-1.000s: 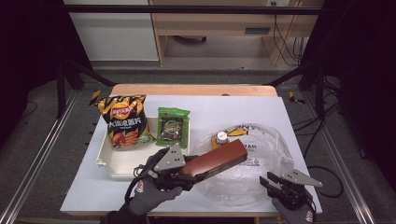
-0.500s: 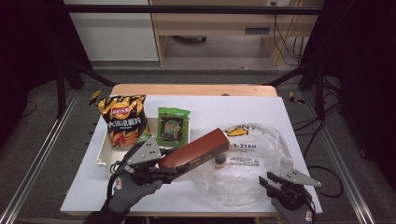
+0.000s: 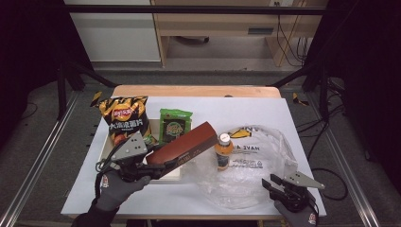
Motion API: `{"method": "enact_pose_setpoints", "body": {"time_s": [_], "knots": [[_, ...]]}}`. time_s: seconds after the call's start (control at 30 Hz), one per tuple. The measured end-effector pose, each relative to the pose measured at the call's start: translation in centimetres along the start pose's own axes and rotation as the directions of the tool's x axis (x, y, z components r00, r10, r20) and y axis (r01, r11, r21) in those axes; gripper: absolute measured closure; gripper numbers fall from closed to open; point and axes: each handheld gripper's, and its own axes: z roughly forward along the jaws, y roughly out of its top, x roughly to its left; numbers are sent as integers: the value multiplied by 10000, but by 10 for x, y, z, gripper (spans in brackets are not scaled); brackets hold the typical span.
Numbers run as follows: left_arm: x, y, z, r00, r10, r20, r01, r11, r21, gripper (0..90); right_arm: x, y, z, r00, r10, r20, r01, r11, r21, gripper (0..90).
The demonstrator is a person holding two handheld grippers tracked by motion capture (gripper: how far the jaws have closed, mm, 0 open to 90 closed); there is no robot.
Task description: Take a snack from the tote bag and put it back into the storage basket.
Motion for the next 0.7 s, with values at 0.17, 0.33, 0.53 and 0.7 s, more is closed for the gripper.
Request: {"method": "enact_pose_setpoints", "body": {"time_s": [0.17, 0.33, 0.53, 0.7], "knots": [[12, -4, -7, 9993, -225, -291, 225, 9997, -25, 429, 0, 0, 0, 10000, -52, 1, 52, 10000, -33, 569], [22, -9, -11, 9978, -366, -545, 366, 9993, -15, 429, 0, 0, 0, 10000, -69, 12, 69, 10000, -15, 561], [30, -17, -14, 9957, -429, -824, 439, 9990, 109, 430, 1, 0, 1, 10000, -65, 44, 65, 10000, -22, 550], [36, -24, -16, 9936, -468, -1027, 490, 9986, 187, 430, 1, 0, 1, 10000, -88, 41, 88, 10000, -24, 544]]}}
